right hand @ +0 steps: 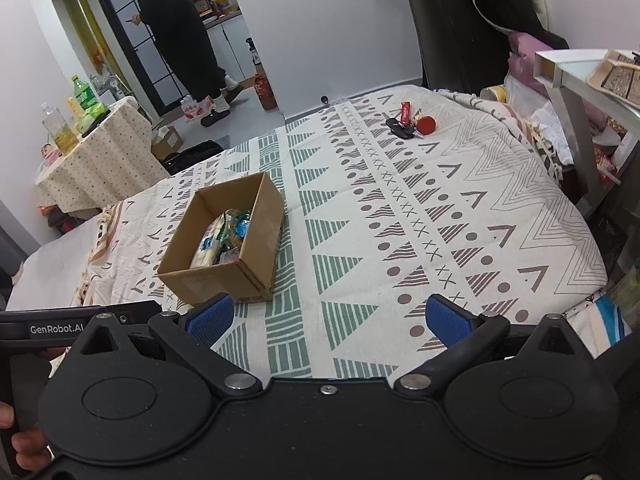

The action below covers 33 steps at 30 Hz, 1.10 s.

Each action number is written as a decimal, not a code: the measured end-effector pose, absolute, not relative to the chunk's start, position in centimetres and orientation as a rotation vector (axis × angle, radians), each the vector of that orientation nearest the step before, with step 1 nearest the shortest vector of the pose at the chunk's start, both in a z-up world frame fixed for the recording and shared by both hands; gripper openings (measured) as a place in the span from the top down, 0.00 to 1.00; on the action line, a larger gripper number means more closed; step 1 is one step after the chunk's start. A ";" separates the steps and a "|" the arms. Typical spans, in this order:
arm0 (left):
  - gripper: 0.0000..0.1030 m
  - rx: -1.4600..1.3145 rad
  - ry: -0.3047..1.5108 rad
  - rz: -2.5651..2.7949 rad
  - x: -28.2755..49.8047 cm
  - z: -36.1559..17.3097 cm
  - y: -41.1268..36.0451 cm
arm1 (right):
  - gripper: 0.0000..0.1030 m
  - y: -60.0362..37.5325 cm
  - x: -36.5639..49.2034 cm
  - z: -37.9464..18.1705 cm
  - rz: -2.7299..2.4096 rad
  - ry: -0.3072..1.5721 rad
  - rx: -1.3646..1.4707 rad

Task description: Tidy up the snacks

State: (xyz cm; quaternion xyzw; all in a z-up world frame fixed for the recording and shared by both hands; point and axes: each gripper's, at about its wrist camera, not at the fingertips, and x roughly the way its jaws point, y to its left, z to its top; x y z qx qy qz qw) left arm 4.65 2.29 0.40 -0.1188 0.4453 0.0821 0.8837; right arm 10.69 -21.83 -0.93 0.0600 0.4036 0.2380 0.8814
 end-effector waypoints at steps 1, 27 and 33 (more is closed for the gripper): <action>0.01 -0.247 0.923 0.168 4.3 0.5 2.4 | 0.00 -21.8 10.4 -0.8 0.490 0.834 0.117; 0.01 -0.198 0.819 0.149 -2.4 2.2 3.0 | 0.00 -21.1 3.8 0.6 0.421 0.740 0.003; 0.01 -0.172 0.788 0.134 -3.5 2.7 3.2 | 0.00 -21.2 3.0 0.9 0.402 0.715 0.013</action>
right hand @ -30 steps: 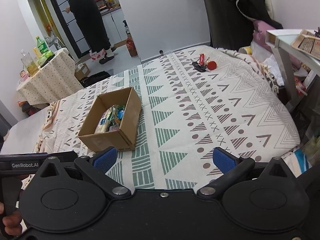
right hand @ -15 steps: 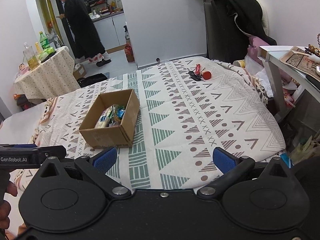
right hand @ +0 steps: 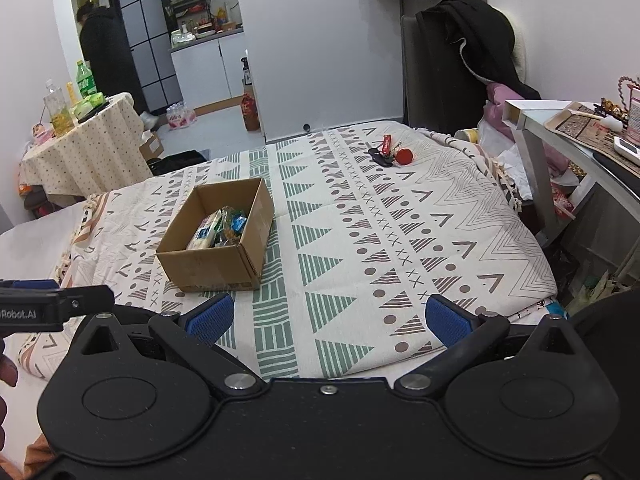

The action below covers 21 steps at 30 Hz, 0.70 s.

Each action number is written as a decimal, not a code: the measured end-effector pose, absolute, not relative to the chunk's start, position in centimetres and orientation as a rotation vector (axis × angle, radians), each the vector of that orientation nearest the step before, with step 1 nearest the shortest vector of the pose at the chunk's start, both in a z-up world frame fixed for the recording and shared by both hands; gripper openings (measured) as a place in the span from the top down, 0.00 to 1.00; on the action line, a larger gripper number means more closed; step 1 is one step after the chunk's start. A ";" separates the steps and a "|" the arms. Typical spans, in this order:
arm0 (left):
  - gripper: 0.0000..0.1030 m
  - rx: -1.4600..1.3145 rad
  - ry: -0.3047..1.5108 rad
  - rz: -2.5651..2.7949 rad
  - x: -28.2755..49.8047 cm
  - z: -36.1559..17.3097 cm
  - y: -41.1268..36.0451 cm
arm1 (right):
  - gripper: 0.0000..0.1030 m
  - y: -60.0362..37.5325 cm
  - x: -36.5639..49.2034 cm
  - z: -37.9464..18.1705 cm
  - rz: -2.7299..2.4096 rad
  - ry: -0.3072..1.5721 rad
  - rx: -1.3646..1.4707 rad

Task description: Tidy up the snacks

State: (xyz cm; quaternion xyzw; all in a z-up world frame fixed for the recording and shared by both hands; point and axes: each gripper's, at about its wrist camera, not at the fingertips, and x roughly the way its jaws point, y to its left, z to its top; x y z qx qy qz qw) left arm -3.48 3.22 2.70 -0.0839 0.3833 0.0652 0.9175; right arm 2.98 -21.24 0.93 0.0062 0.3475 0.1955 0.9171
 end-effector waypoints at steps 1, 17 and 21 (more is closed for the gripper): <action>0.01 -0.170 0.786 0.132 -3.6 2.7 3.3 | 0.00 -21.2 2.9 1.0 0.400 0.711 0.014; 0.01 -0.140 0.753 0.141 -5.1 3.7 4.1 | 0.00 -20.8 2.1 1.6 0.398 0.667 0.025; 0.01 -0.141 0.748 0.139 -5.1 3.8 4.0 | 0.00 -20.9 1.9 1.9 0.398 0.659 0.026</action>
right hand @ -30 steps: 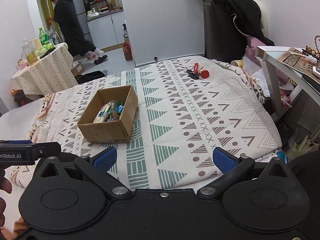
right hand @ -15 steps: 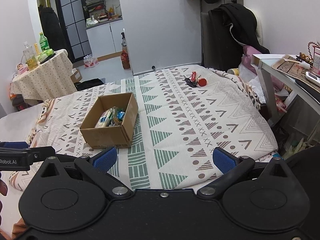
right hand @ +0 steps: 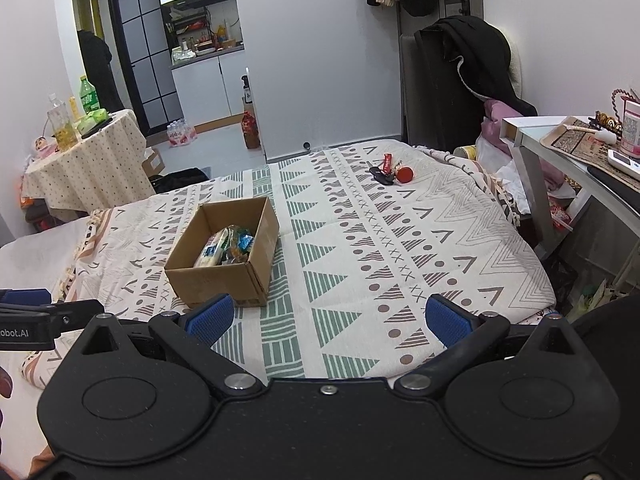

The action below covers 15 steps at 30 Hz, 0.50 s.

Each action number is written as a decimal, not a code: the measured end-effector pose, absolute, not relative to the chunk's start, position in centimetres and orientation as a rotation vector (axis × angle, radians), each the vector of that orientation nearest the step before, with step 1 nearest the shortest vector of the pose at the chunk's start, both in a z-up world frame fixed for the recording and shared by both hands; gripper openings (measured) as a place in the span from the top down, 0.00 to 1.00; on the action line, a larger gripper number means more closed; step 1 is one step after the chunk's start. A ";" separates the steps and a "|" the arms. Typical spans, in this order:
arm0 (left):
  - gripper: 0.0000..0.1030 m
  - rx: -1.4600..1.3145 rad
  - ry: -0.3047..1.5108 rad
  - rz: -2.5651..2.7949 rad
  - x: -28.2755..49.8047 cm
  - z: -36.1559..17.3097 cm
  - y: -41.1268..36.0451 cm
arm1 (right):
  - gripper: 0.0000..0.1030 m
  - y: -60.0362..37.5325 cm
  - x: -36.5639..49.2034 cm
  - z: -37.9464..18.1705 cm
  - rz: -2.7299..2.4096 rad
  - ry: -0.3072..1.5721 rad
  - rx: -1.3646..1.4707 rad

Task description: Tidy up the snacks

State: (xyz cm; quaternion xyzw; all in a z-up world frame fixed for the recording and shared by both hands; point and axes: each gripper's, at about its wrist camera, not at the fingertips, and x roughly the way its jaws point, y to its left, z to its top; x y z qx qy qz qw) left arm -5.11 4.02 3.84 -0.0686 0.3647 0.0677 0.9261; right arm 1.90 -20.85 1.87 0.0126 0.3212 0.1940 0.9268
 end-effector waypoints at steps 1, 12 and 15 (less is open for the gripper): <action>0.01 -0.142 0.746 0.137 -5.1 3.9 4.0 | 0.00 -20.9 1.9 1.9 0.398 0.656 0.025; 0.01 -0.142 0.736 0.134 -5.2 4.4 3.8 | 0.00 -21.2 1.7 2.3 0.395 0.646 0.037; 0.01 -0.142 0.734 0.131 -5.2 4.4 3.8 | 0.00 -21.2 1.7 2.3 0.392 0.645 0.038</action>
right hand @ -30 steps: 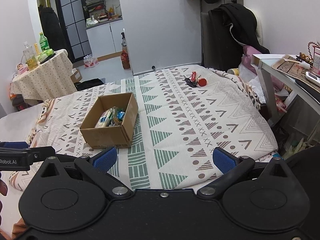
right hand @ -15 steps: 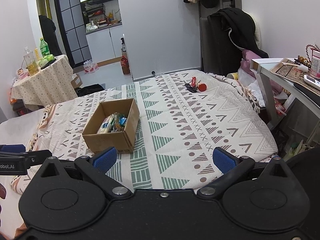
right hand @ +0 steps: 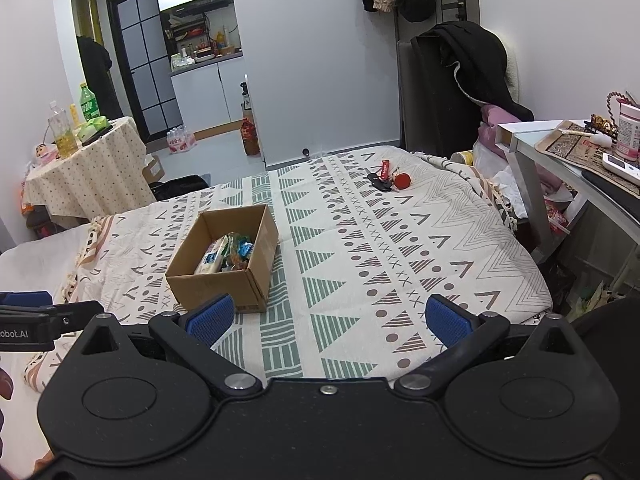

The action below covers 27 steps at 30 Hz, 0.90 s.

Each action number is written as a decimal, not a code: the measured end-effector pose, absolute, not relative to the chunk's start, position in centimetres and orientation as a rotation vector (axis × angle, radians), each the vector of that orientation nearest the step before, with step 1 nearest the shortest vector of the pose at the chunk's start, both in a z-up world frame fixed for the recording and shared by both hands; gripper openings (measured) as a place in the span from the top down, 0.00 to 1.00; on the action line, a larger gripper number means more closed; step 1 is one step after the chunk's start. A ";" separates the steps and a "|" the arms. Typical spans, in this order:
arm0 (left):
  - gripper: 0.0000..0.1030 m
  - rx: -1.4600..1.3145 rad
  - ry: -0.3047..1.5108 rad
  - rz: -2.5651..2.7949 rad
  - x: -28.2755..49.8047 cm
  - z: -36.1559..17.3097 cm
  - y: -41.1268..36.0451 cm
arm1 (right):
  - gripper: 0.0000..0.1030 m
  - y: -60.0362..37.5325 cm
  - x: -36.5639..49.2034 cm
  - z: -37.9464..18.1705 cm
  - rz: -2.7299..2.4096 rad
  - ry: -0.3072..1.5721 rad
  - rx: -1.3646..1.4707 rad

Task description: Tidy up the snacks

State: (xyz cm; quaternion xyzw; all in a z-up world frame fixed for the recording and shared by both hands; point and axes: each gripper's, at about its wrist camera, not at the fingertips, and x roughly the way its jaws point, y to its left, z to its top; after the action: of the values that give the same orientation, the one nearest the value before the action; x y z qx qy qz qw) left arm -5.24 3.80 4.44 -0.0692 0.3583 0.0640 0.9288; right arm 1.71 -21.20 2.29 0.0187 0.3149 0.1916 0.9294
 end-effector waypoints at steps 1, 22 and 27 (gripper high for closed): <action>0.01 -0.136 0.733 0.134 -5.3 4.5 3.7 | 0.00 -21.3 1.7 2.3 0.391 0.644 0.039; 0.01 -0.138 0.727 0.132 -5.6 4.9 3.6 | 0.00 -21.6 1.4 2.7 0.392 0.630 0.030; 0.01 -0.135 0.728 0.130 -5.6 4.9 3.5 | 0.00 -21.6 1.4 2.8 0.390 0.630 0.033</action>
State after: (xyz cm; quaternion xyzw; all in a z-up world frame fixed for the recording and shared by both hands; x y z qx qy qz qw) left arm -5.59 3.52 4.91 -0.0661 0.3553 0.0633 0.9303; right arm 1.42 -21.63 2.78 0.0161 0.3078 0.1904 0.9321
